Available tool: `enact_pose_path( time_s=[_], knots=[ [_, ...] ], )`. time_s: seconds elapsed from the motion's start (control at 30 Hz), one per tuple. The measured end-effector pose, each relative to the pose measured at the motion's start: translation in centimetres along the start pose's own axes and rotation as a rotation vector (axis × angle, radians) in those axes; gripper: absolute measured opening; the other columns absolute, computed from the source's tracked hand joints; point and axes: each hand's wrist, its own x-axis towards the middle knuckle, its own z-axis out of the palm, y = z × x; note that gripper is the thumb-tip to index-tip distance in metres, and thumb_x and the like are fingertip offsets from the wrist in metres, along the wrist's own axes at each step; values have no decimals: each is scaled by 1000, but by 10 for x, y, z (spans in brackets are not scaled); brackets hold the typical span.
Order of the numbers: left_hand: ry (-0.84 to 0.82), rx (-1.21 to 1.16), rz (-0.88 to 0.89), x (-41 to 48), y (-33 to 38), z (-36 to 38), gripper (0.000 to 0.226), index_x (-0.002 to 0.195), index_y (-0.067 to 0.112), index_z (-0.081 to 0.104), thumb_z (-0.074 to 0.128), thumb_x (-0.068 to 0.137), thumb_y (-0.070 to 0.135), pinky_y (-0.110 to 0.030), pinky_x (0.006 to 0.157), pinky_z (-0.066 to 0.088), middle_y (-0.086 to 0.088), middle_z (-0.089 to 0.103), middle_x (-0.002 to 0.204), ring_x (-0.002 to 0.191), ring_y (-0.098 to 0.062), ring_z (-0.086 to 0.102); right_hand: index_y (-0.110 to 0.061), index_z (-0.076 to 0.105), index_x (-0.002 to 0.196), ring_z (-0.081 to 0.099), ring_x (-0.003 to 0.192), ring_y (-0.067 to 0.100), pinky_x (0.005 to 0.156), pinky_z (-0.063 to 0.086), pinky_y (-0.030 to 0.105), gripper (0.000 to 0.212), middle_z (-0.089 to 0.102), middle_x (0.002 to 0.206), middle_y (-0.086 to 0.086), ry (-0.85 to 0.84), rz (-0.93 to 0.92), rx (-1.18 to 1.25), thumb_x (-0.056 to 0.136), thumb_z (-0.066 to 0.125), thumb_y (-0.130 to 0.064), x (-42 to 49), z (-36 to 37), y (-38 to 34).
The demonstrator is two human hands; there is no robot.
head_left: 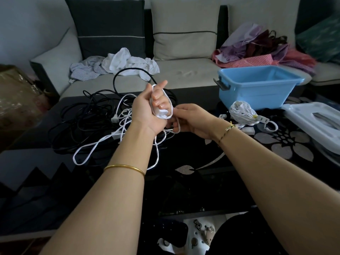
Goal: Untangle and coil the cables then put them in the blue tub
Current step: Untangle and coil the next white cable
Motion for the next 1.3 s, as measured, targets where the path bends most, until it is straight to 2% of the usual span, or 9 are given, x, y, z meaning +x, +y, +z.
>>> enact_pose_path(
  time_s=[0.17,0.33,0.43,0.57,0.7,0.8,0.87,0.97,1.3],
  knots=[
    [-20,-121,107,3,7,10,41,98,0,58,30,104,29,-13,36,32,7,39,40,32,-3,37,-10,42,65,63,71,19,100,43,44,36,58,62,8,-131,-3,225,99,38,-21,-3,6,2],
    [90,-158,227,5,20,1,37,107,3,54,31,104,31,-14,37,35,8,43,42,32,-2,37,-8,57,81,37,40,11,57,52,30,28,46,52,2,-27,-14,26,100,40,-19,-5,1,4],
    [137,-66,271,7,23,-3,34,96,7,51,27,105,29,-15,41,36,7,47,47,36,-4,38,-7,56,84,36,37,7,47,50,23,19,50,63,7,-58,49,-14,99,45,-13,-6,3,1],
    [142,-28,323,6,28,-4,30,85,9,50,29,104,21,-14,47,41,3,52,56,42,-6,42,-7,51,79,59,55,10,62,56,25,22,59,76,10,-128,102,-126,99,47,-14,-6,6,1],
    [117,-27,386,6,37,-5,27,83,10,47,32,103,18,-18,52,41,3,51,58,44,-7,42,-8,52,74,63,73,24,91,51,42,26,56,63,9,-64,70,-195,99,46,-14,-7,1,8],
    [155,4,384,6,36,-7,29,80,12,46,31,104,18,-18,51,41,3,52,57,43,-6,42,-8,57,76,41,38,9,65,56,38,25,38,44,-4,185,29,-130,98,48,-15,-4,-6,7],
    [209,30,383,6,31,-8,31,80,13,46,29,105,20,-18,49,42,3,50,57,42,-6,42,-9,57,77,26,34,6,39,43,22,24,31,44,-7,249,23,-36,98,47,-16,-2,-8,0],
    [254,27,403,7,30,-6,27,84,11,46,30,105,19,-18,49,41,2,49,59,41,-7,41,-9,60,81,21,35,6,33,17,13,23,36,53,0,162,140,-159,98,48,-19,-5,-7,-9],
    [219,132,293,7,7,0,25,80,9,45,38,103,16,-32,73,54,1,51,52,43,-8,43,-10,68,106,18,35,5,34,19,14,28,57,65,14,-422,398,-560,99,46,-25,-24,-7,-35]
  ],
)
